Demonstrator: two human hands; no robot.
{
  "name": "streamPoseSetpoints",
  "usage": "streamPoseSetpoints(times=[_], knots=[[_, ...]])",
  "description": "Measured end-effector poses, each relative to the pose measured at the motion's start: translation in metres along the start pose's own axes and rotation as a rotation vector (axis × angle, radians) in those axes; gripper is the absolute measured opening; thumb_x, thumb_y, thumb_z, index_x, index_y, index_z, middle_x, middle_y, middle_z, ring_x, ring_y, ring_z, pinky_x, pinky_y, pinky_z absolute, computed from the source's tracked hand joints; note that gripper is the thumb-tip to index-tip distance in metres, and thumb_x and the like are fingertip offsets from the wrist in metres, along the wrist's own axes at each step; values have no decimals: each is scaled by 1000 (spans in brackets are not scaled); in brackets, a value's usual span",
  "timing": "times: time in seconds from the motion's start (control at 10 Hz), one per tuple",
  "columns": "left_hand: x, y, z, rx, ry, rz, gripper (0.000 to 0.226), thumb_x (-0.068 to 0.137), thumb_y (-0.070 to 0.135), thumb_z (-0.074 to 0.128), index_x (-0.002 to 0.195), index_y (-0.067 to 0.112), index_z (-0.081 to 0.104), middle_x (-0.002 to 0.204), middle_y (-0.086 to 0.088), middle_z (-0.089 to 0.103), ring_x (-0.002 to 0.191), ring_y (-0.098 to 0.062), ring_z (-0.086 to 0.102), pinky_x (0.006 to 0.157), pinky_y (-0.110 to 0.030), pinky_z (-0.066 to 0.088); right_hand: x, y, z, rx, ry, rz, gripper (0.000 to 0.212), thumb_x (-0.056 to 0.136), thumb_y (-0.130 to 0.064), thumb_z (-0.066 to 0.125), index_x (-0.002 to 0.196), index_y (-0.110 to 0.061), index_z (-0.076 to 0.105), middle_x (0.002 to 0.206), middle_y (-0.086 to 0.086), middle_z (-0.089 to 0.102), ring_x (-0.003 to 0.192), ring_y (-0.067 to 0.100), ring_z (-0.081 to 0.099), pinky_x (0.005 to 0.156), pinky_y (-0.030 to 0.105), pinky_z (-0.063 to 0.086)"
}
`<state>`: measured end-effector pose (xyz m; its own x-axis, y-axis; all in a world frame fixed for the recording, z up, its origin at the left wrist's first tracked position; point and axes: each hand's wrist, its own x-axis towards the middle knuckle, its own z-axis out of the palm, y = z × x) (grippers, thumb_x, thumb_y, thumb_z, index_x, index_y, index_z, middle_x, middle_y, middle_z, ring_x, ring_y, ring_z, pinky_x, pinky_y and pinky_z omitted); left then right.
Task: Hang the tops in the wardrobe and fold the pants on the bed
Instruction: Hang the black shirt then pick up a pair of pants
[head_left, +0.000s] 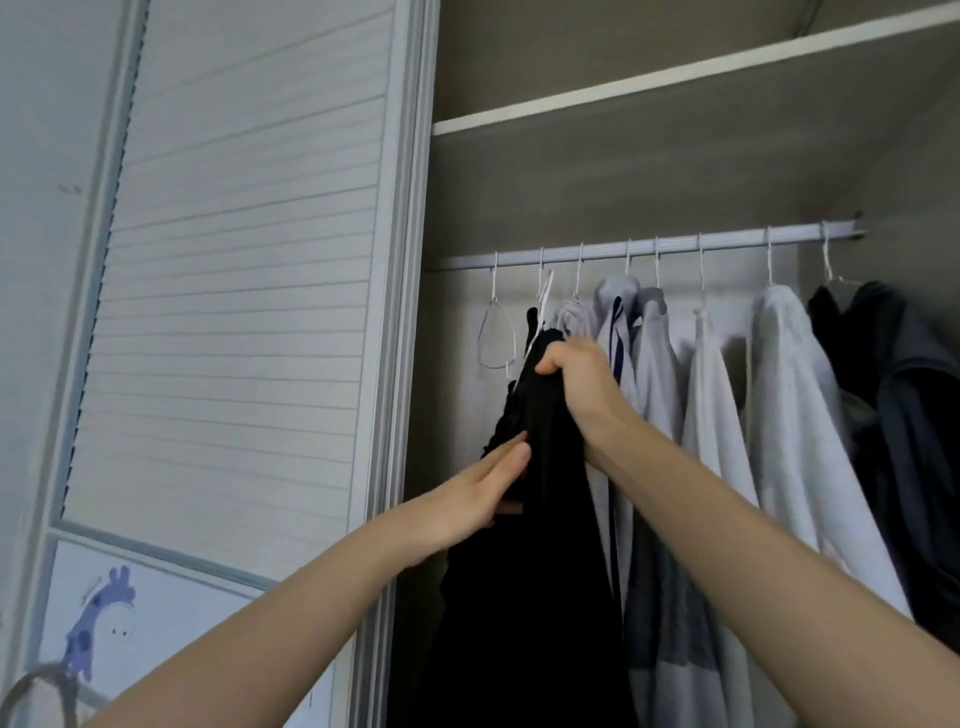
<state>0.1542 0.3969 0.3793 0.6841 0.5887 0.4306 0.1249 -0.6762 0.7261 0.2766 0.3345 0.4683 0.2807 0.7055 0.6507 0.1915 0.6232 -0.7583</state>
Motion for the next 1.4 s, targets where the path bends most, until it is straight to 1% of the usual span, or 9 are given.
streamPoseSetpoints(times=[0.3, 0.6, 0.7, 0.8, 0.9, 1.0, 1.1, 1.2, 1.4], knots=[[-6, 1, -6, 30, 56, 84, 89, 87, 35, 72, 154, 30, 14, 147, 16, 42, 131, 3, 42, 113, -23, 34, 51, 36, 41, -333, -37, -71, 18, 73, -4, 46, 80, -12, 32, 69, 2, 33, 61, 16, 33, 55, 27, 28], [17, -32, -19, 231, 423, -58, 70, 90, 7, 56, 150, 19, 21, 115, -11, 64, 90, -24, 67, 74, -29, 58, 93, 33, 72, -245, 7, 103, 6, 88, -9, 44, 86, -15, 45, 74, -1, 39, 67, 8, 42, 52, 22, 33], [30, -38, -21, 158, 439, -70, 73, 85, 24, 69, 144, 23, 26, 120, -3, 62, 99, -18, 65, 84, -32, 57, 104, 32, 82, -891, 55, -7, 30, 77, 5, 45, 95, -16, 57, 72, -1, 36, 87, 9, 44, 50, 19, 21], [45, -46, -22, 219, 509, -70, 76, 83, 23, 72, 143, 24, 25, 124, -2, 62, 106, -19, 62, 90, -38, 55, 128, 23, 86, -1378, -25, -176, 36, 60, 8, 42, 91, 2, 59, 83, 1, 47, 100, 16, 53, 70, 17, 41], [59, -57, -23, 410, 676, -49, 65, 90, 2, 51, 145, 21, 20, 118, -8, 63, 98, -24, 64, 85, -43, 55, 150, 23, 89, -937, 76, -247, 39, 78, -3, 16, 84, 16, 49, 84, 9, 45, 96, 20, 45, 70, 14, 41], [76, -67, -26, 466, 769, -12, 60, 93, -3, 39, 145, 21, 20, 115, -7, 62, 96, -22, 63, 82, -36, 53, 177, 21, 88, -319, 214, -124, 38, 93, -9, 24, 127, 4, 36, 125, 17, 48, 111, 32, 47, 86, 32, 45], [101, -76, -36, 475, 795, -1, 54, 96, 0, 35, 144, 21, 27, 112, -4, 63, 93, -18, 62, 80, -31, 50, 205, 23, 87, -582, 258, -147, 39, 93, -7, 43, 130, -1, 35, 132, 16, 48, 128, 34, 39, 108, 63, 22], [121, -89, -43, 426, 754, -67, 48, 96, 3, 33, 140, 23, 34, 107, -1, 64, 93, -17, 62, 84, -33, 51, 221, 30, 88, -795, 289, -134, 39, 90, -10, 49, 127, -2, 42, 127, 13, 50, 129, 34, 34, 100, 78, 9], [142, -119, -47, 301, 534, -173, 37, 98, 26, 43, 133, 36, 37, 104, 11, 61, 97, -7, 61, 94, -32, 49, 237, 73, 88, -1200, 294, -95, 47, 75, -12, 65, 120, -6, 53, 118, 9, 55, 122, 37, 34, 96, 82, 1]])
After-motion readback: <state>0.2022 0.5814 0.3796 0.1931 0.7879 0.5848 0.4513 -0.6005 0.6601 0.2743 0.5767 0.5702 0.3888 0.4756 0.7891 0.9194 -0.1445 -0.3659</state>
